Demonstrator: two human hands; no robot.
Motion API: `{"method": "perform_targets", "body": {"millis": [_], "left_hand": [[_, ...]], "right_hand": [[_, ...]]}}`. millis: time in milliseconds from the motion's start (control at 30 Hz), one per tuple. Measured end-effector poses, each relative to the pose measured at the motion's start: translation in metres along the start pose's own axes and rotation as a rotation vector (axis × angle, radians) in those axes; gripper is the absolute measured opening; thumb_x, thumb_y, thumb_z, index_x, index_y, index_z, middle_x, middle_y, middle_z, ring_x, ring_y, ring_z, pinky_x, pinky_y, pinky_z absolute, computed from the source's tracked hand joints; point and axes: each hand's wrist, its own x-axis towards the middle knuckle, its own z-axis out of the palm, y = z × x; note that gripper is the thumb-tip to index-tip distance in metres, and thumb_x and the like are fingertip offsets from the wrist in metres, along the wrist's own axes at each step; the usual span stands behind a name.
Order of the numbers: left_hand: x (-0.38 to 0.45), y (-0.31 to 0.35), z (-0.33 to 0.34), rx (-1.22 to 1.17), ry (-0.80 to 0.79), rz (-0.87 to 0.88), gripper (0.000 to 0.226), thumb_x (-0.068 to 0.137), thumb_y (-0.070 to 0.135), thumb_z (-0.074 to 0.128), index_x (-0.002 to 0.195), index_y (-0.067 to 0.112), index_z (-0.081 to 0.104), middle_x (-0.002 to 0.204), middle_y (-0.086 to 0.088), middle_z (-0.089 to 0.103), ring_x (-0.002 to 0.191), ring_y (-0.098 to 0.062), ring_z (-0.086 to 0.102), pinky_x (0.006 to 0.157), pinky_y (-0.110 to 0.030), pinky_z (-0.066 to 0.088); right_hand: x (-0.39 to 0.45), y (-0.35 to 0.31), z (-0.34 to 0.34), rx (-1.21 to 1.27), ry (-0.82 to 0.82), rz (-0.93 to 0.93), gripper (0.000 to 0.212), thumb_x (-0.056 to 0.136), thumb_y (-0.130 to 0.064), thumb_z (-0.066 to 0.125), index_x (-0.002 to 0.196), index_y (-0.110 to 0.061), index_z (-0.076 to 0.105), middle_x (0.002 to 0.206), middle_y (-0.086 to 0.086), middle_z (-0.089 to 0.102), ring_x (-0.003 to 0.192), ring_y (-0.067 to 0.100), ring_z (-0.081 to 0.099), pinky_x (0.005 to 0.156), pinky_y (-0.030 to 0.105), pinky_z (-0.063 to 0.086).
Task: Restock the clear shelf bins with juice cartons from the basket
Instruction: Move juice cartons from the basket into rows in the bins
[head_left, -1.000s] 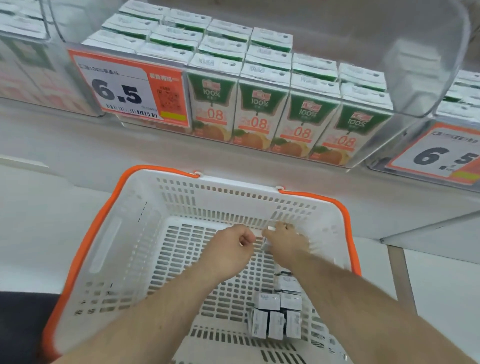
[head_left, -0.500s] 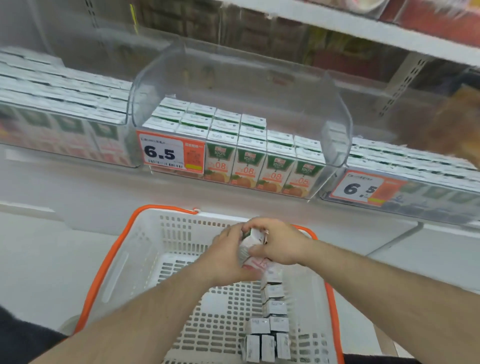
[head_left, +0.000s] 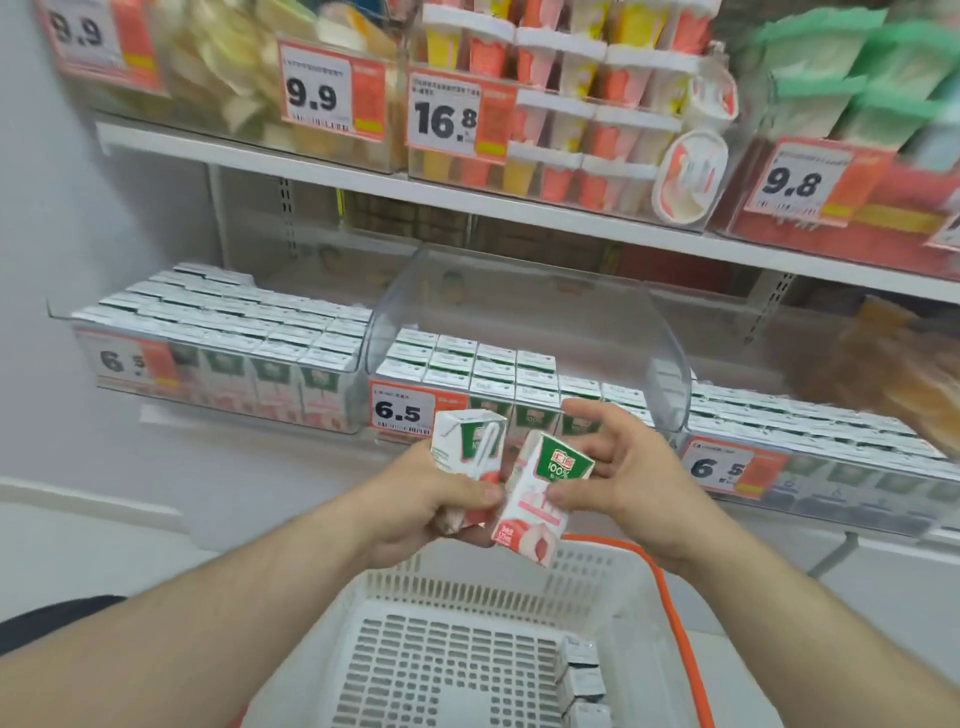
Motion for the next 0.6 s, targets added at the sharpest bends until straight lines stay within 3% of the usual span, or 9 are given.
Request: {"method": "perform_targets", "body": {"millis": [100,167,233,300,333,400,433,500,600], "left_hand": [[-0.004,0.003,-0.022,-0.176,-0.12,-0.084,0.078,0.054,-0.003,0.074,0.129,0.005,0.057,0.132,-0.014,0.061,0.118,-0.033,0.061,0.084,-0.056,0.055],[-0.005,0.005,-0.031,-0.193,-0.136,-0.073,0.075,0.049,-0.005,0.072,0.124,0.005,0.063,0.139,-0.017,0.055,0.129,-0.034,0.053,0.098,-0.067,0.043],[-0.006,0.007,-0.033,-0.06,-0.088,-0.051,0.074,0.049,-0.002,0.071,0.121,0.009,0.065,0.141,-0.023,0.05,0.128,-0.034,0.051,0.1,-0.062,0.043],[-0.008,0.009,-0.031,0.267,-0.099,-0.015,0.084,0.053,0.003,0.072,0.133,0.02,0.055,0.123,-0.019,0.062,0.099,-0.028,0.059,0.082,-0.045,0.052],[-0.01,0.011,-0.029,0.426,-0.146,0.012,0.088,0.059,0.0,0.071,0.139,0.027,0.047,0.107,-0.006,0.067,0.089,-0.02,0.06,0.072,-0.037,0.051],[-0.017,0.016,-0.021,0.707,-0.219,0.136,0.072,0.068,-0.008,0.066,0.124,0.036,0.055,0.106,0.017,0.062,0.11,-0.008,0.058,0.08,-0.032,0.05],[-0.019,0.019,-0.016,0.857,-0.218,0.238,0.057,0.067,-0.006,0.066,0.101,0.04,0.061,0.117,0.017,0.054,0.133,-0.002,0.04,0.094,-0.03,0.046],[-0.021,0.025,-0.015,1.012,-0.177,0.413,0.042,0.062,0.002,0.065,0.078,0.04,0.059,0.127,0.013,0.045,0.146,0.001,0.014,0.107,-0.031,0.038],[-0.024,0.038,-0.028,1.034,-0.029,0.526,0.039,0.064,0.002,0.066,0.087,0.032,0.067,0.141,0.014,0.036,0.136,-0.004,0.038,0.103,-0.031,0.042]], "right_hand": [[-0.003,0.002,0.0,-0.085,0.059,-0.106,0.084,0.067,0.015,0.08,0.122,-0.04,0.049,0.098,0.004,0.07,0.086,0.02,0.068,0.079,0.041,0.057],[-0.005,0.005,0.004,-0.199,0.112,-0.172,0.088,0.067,0.01,0.082,0.119,-0.052,0.045,0.103,-0.005,0.066,0.086,0.022,0.065,0.072,0.029,0.057],[-0.006,0.006,0.007,-0.256,0.133,-0.219,0.091,0.068,0.003,0.085,0.118,-0.059,0.042,0.102,-0.014,0.065,0.085,0.02,0.062,0.074,0.024,0.054],[-0.005,0.007,0.01,-0.269,0.149,-0.266,0.093,0.068,-0.001,0.086,0.12,-0.061,0.038,0.101,-0.022,0.064,0.085,0.014,0.061,0.079,0.021,0.05],[-0.004,0.006,0.012,-0.259,0.156,-0.291,0.093,0.069,-0.002,0.086,0.122,-0.06,0.037,0.101,-0.025,0.064,0.085,0.012,0.061,0.08,0.019,0.049],[-0.001,0.0,0.018,-0.202,0.169,-0.318,0.094,0.068,-0.001,0.086,0.123,-0.059,0.036,0.101,-0.025,0.064,0.086,0.011,0.062,0.081,0.022,0.049],[0.001,-0.005,0.022,-0.16,0.173,-0.327,0.095,0.067,0.0,0.087,0.123,-0.06,0.038,0.102,-0.023,0.064,0.088,0.013,0.063,0.082,0.027,0.051],[0.006,-0.017,0.033,-0.079,0.169,-0.366,0.096,0.064,0.0,0.089,0.123,-0.058,0.04,0.101,-0.02,0.066,0.091,0.015,0.065,0.083,0.032,0.053],[0.017,-0.041,0.05,-0.06,0.132,-0.459,0.084,0.064,-0.006,0.082,0.123,-0.05,0.041,0.102,-0.019,0.068,0.093,0.02,0.063,0.083,0.031,0.052]]}}
